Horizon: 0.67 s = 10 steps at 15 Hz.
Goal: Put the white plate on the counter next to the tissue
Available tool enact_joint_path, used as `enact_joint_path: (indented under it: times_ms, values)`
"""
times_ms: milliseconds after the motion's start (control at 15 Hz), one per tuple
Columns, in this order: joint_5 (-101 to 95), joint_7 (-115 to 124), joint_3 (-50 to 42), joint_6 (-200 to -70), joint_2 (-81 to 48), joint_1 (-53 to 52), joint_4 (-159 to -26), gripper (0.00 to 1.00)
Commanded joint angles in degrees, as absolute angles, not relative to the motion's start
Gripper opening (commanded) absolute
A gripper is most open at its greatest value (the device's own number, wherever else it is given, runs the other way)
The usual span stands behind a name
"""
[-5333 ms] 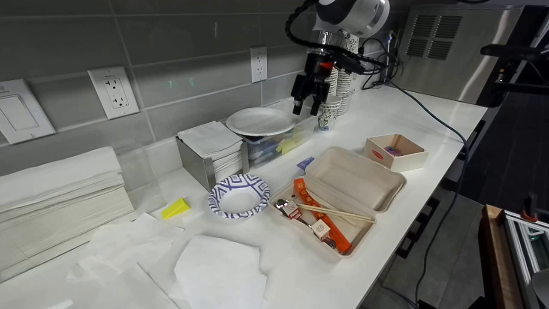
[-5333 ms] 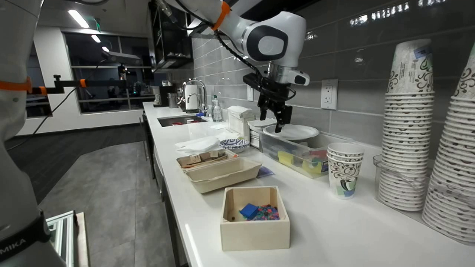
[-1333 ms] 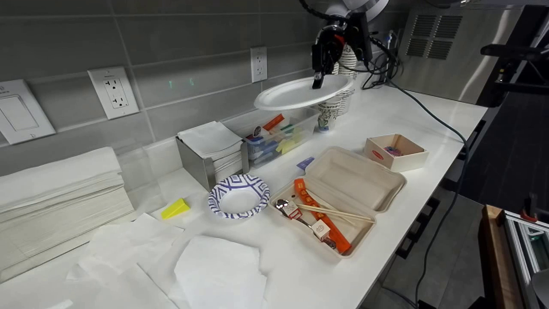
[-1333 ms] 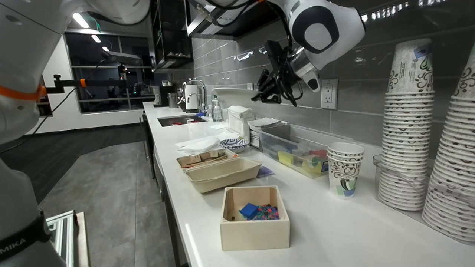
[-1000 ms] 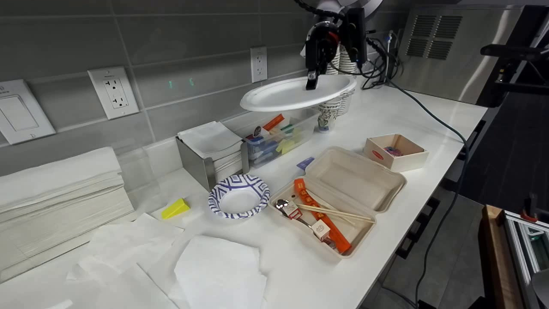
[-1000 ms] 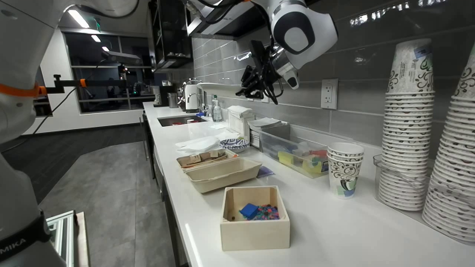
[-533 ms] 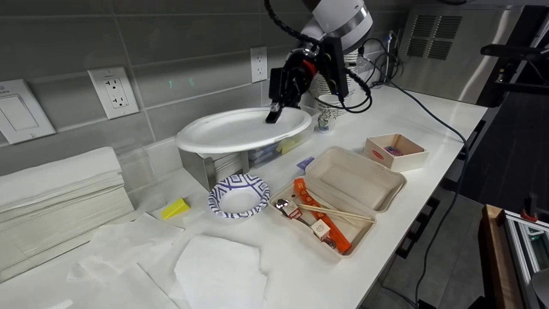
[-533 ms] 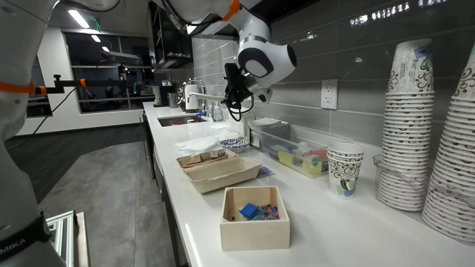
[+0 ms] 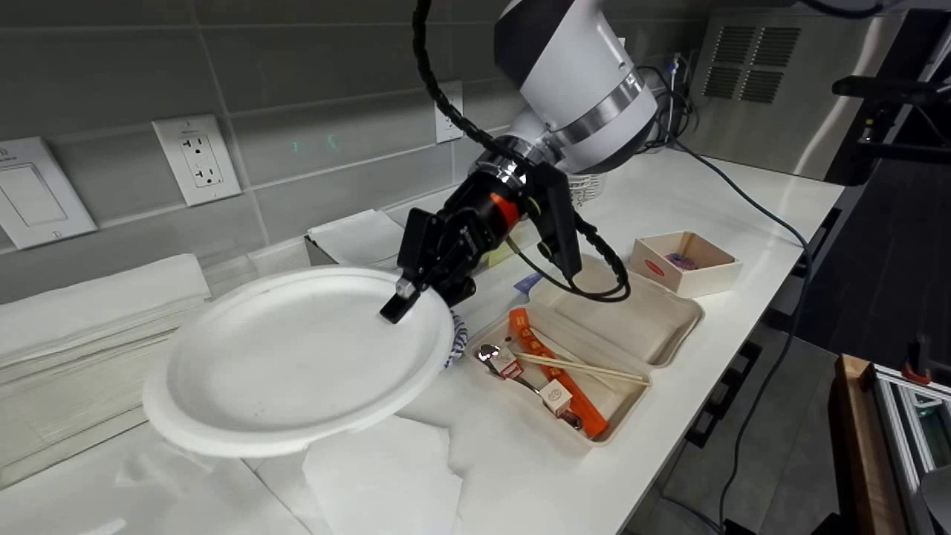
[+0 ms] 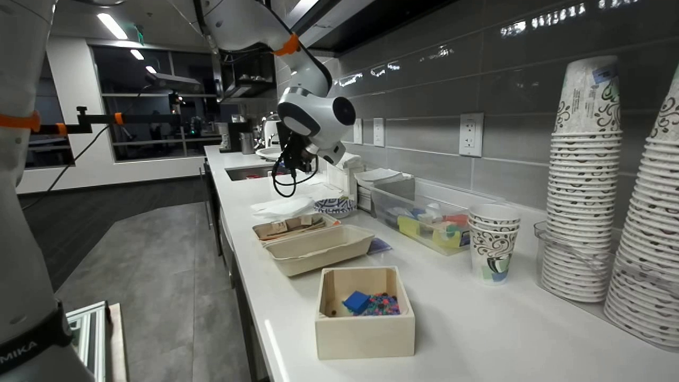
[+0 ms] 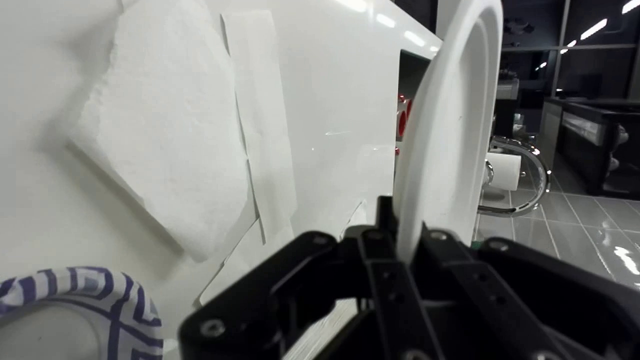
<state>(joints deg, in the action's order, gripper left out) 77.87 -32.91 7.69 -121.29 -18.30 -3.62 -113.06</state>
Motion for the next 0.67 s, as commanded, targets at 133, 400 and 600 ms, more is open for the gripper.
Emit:
enact_joint_path:
  times_ms: [133, 400, 600]
  values:
    - [78.8, -33.7, 7.1, -122.7, -17.7, -5.4, -114.1, 0.05]
    - [77.9, -34.0, 6.8, -123.5, -17.7, -5.6, -113.9, 0.01]
    - [77.9, -35.3, 7.9, -125.9, -19.8, -7.8, -113.1, 0.01]
